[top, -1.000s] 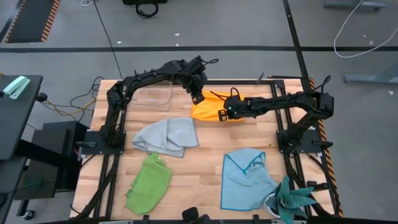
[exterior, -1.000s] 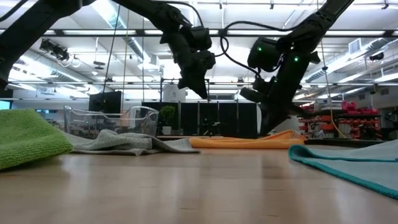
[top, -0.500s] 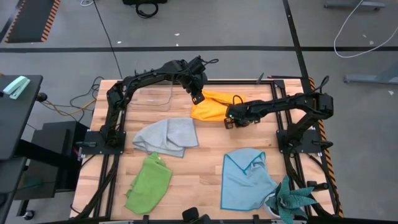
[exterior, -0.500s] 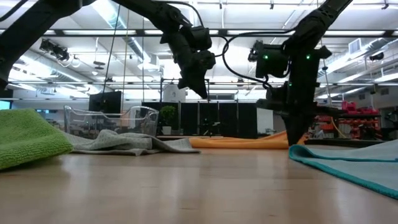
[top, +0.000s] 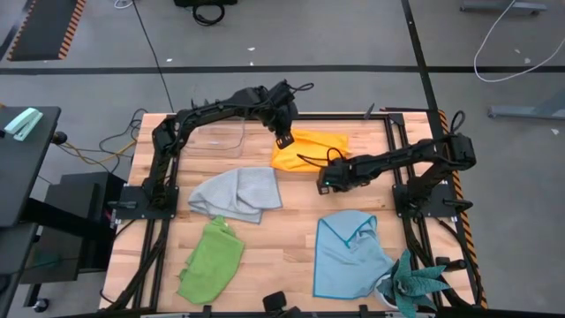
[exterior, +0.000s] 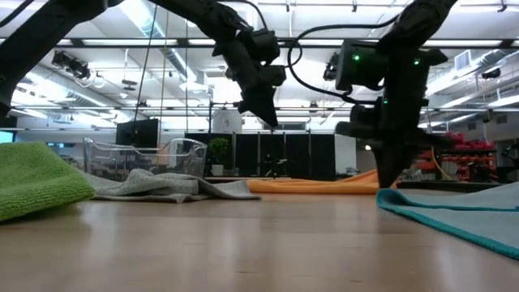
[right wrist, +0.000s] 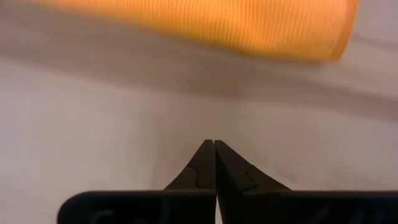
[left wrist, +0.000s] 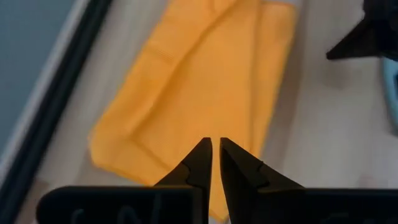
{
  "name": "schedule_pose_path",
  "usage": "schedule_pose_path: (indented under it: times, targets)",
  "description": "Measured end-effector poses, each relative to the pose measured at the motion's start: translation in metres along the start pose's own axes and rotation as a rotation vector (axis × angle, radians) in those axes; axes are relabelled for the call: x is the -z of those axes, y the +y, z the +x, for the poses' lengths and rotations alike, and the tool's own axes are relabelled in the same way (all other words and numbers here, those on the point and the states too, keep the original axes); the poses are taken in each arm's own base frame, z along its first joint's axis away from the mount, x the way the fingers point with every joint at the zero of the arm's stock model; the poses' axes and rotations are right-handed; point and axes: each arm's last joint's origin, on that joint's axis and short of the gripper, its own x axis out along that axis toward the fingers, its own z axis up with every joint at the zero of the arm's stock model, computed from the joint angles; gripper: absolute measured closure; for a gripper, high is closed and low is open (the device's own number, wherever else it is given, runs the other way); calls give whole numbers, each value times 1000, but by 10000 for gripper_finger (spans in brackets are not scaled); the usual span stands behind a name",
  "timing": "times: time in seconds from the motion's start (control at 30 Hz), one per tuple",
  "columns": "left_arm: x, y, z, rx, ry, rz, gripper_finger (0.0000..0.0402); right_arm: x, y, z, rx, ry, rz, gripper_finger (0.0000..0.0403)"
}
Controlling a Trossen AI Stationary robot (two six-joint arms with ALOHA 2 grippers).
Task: Fold microfiber towels
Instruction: Fold the orange microfiber cloth
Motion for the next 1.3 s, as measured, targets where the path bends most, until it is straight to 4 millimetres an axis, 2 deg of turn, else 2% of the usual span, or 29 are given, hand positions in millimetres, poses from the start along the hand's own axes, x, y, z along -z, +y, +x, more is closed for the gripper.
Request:
schedule_pose_path:
  times: [0.27,0.37,0.57,0.7,0.87,1.07,1.3]
  targets:
    - [6,17,-3,-32,40,-71,379,-30,-8,6,12,-65,70,402]
    - [11,16,-3,-25,83,-78,381,-40,-9,7,1,-80,63,402]
    - [14,13,-3,-16,127,-80,373,-62,1,-5,-38,-137,13,402]
    - [14,13,-3,-17,127,-81,370,-74,-9,-1,-23,-112,39,402]
    - [14,13,-3,-16,127,-80,378,-74,-25,11,3,-42,52,402]
    - [14,13,-3,-17,125,-80,387,-69,-31,16,17,2,84,402]
    - [14,13,-3,-16,127,-81,383,-41,-30,16,55,100,31,403]
